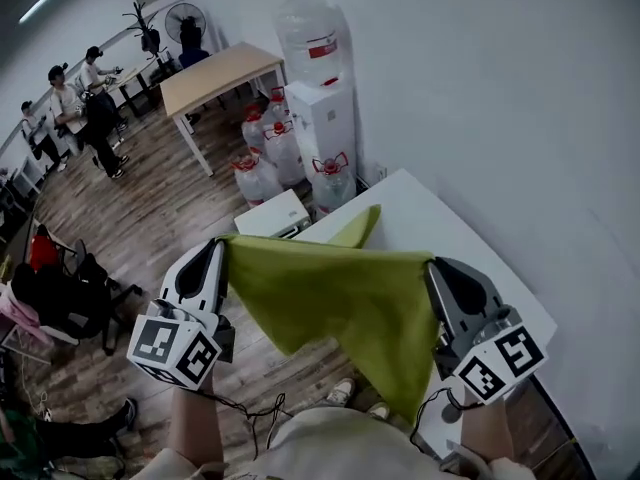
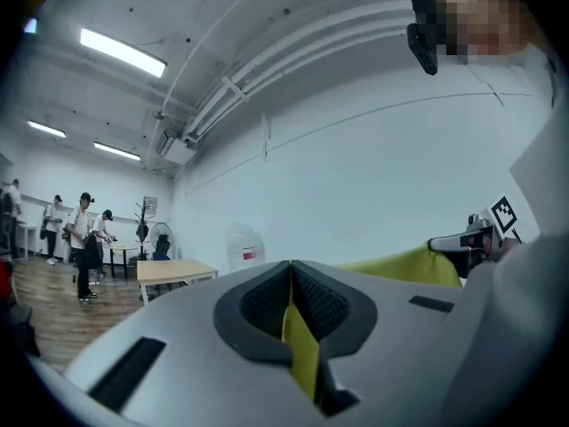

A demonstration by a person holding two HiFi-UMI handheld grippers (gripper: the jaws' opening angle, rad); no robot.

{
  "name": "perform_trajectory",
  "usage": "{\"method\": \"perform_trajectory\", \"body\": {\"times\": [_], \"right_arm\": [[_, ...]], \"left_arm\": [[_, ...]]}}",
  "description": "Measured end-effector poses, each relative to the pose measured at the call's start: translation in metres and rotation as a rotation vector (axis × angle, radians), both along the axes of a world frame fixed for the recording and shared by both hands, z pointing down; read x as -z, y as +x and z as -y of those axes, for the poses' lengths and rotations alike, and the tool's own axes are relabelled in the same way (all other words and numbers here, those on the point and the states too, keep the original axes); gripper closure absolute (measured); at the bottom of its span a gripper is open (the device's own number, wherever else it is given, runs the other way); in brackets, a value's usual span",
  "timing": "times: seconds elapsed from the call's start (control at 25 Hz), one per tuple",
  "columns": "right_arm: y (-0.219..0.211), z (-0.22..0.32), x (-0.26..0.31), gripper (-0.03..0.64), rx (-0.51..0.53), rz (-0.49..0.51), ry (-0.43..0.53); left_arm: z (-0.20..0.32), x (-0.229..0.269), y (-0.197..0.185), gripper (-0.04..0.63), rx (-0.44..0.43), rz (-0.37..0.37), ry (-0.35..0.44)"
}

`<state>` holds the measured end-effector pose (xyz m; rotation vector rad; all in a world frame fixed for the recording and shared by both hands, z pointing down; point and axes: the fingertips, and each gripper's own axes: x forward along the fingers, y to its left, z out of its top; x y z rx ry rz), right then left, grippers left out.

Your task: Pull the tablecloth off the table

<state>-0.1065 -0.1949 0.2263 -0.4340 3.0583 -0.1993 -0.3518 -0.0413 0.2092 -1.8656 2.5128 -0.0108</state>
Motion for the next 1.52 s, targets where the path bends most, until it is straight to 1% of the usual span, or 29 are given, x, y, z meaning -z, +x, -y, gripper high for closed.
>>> {"method": "perform_trajectory", "body": {"times": [0.12,0.32,0.52,0.72,0.92,1.24,1.4,1.52], "right_arm": [[-0.017,-0.011,0.018,0.581,0.053,0.024,0.033],[-0.041,-0.024,0.031,0.582,0.108,0.019,0.103],[-0.057,-0.033,0.023,0.581,0.159,0.004,0.097],[-0.063,-0.038,0.006,0.581,0.176,-0.026,0.064],[-0.065,-0.041,-0.020,0.581,0.173,-0.074,0.039],[-0.057,-0.034,-0.064,0.581,0.158,-0.166,-0.004],[-0.049,-0.029,-0.085,0.581,0.135,-0.219,-0.034],[-0.046,-0.025,-0.090,0.581,0.122,-0.233,-0.039]], "left_arm": [[-0.024,0.011,-0.008,0.575,0.055,0.014,0.015],[-0.057,0.017,-0.017,0.575,0.125,0.039,0.009],[-0.077,0.005,-0.024,0.575,0.171,0.021,-0.011],[-0.085,-0.016,-0.026,0.575,0.182,-0.006,-0.045],[-0.085,-0.048,-0.028,0.575,0.180,-0.041,-0.100],[-0.070,-0.106,-0.023,0.575,0.141,-0.110,-0.206],[-0.061,-0.122,-0.019,0.575,0.122,-0.136,-0.238],[-0.056,-0.126,-0.018,0.575,0.112,-0.140,-0.249]]}}
